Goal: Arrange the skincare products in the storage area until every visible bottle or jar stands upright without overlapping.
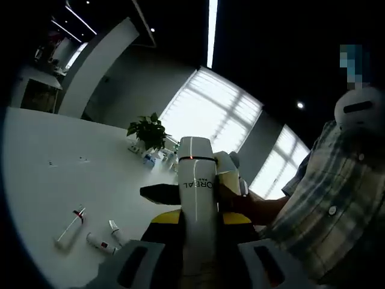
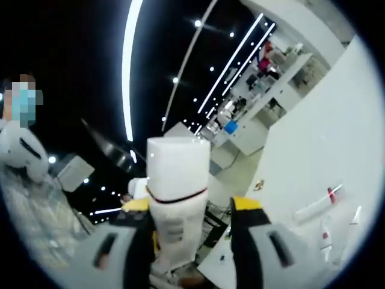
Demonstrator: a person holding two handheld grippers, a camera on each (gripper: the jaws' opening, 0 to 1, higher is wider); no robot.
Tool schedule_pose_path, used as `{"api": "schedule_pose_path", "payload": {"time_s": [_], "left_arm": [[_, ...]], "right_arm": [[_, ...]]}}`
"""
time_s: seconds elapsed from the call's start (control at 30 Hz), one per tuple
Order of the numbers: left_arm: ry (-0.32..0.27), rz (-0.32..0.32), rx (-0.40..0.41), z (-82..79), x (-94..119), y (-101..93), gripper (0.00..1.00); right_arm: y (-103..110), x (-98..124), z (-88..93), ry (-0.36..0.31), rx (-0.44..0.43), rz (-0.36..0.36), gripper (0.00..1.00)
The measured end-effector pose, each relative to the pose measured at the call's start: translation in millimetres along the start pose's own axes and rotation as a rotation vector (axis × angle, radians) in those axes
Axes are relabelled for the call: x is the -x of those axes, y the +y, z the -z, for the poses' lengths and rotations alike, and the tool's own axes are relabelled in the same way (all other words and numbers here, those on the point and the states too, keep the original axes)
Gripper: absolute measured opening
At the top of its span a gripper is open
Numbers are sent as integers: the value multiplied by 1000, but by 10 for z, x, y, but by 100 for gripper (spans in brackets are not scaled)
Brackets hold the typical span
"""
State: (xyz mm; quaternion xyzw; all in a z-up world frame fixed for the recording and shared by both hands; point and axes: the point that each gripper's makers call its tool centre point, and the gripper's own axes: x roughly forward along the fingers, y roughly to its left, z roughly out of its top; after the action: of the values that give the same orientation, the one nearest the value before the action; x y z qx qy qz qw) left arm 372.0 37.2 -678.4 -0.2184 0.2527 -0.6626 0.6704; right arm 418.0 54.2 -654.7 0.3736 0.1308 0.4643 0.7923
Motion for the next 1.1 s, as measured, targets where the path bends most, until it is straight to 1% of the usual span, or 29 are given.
{"api": "schedule_pose_path", "payload": {"time_s": [0.07,0.17,0.2,0.3,0.43,0.53,0.67,0.73,0.77,0.83,0.9,1.03,1.1], "left_arm": [[-20,43,16,-14,4,-47,19],[-25,80,54,-18,0,-90,19],[-36,104,60,-33,2,-122,19],[-43,124,80,-41,2,-147,20],[-49,131,74,-45,-16,-150,20],[-62,135,73,-52,-31,-143,21],[-89,130,86,-68,-47,-110,23],[-117,126,106,-99,-40,-86,24],[-122,123,107,-104,-38,-79,24],[-146,102,99,-119,-28,-48,26],[-160,89,85,-120,-13,-37,30],[-193,79,121,-127,28,-20,47],[-202,55,126,-100,45,31,51]], "right_arm": [[126,-3,-1,1,-2,-59,41],[275,-4,-1,8,11,-127,34],[253,-8,-12,3,14,-115,33],[299,-9,-18,8,-3,-138,33],[304,6,-29,14,20,-126,30],[292,7,-41,11,20,-116,27],[213,8,-62,-5,-14,-85,25],[174,7,-88,-30,-53,-76,24],[162,4,-94,-38,-58,-70,24],[137,-2,-107,-49,-68,-58,24],[96,4,-133,-65,-70,-40,24],[11,68,-203,-94,-85,-18,24],[-21,99,-245,-109,-83,-6,24]]}}
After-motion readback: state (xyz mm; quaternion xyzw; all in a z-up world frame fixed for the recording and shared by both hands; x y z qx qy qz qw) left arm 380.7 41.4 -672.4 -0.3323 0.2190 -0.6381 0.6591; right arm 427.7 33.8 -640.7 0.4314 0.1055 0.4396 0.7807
